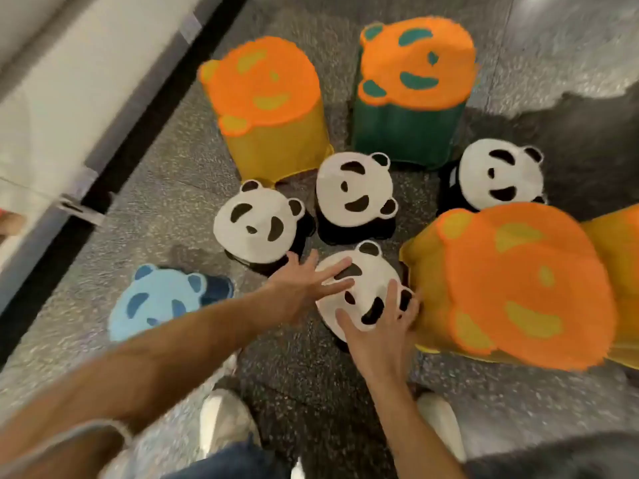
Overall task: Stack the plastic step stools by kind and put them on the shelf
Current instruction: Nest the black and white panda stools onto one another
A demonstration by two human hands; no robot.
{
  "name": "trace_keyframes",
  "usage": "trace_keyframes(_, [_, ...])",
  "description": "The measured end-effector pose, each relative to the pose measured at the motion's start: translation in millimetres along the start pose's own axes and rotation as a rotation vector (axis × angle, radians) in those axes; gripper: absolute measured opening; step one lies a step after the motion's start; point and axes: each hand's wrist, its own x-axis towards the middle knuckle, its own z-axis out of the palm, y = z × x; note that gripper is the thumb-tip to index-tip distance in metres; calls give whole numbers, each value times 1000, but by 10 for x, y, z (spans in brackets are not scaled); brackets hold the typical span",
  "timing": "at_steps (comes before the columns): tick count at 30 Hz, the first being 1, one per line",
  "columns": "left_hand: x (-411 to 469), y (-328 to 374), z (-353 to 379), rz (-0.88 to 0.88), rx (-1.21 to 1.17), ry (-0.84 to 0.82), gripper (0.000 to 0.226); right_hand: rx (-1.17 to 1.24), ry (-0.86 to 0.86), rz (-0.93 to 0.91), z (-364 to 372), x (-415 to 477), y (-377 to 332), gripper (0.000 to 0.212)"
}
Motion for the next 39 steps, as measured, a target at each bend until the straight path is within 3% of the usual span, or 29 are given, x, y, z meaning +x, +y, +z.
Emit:
trace_keyframes(3, [362, -210, 399, 169, -31, 16, 144, -105, 47, -64, 497, 226, 206, 116])
trace_keyframes(9, [761, -490, 817, 257, -97, 299, 117, -291, 266, -144, 972, 553, 313, 112])
trace_keyframes(14, [692, -450, 672, 195, -148, 287, 122, -358, 94, -207, 660, 631, 432, 120])
trace_keyframes(21, [799, -464, 565, 243, -215, 342, 132, -221, 168, -240, 706, 666, 417, 129])
trace_keyframes(25, [522, -381, 599, 229, -255, 348, 129, -152, 96, -225, 680, 421, 349, 132])
trace_keyframes(31, [-111, -450, 206, 66, -364, 573, 125, -287, 67, -427, -84, 228, -298, 136])
trace_keyframes(34, [-405, -623, -285, 112, -378, 689, 130, -363, 137, -484, -514, 45, -768, 141])
trace_keyframes(39, [-697, -974, -523, 99, -281, 791, 130, -340, 220, -552, -476, -166, -1172, 133])
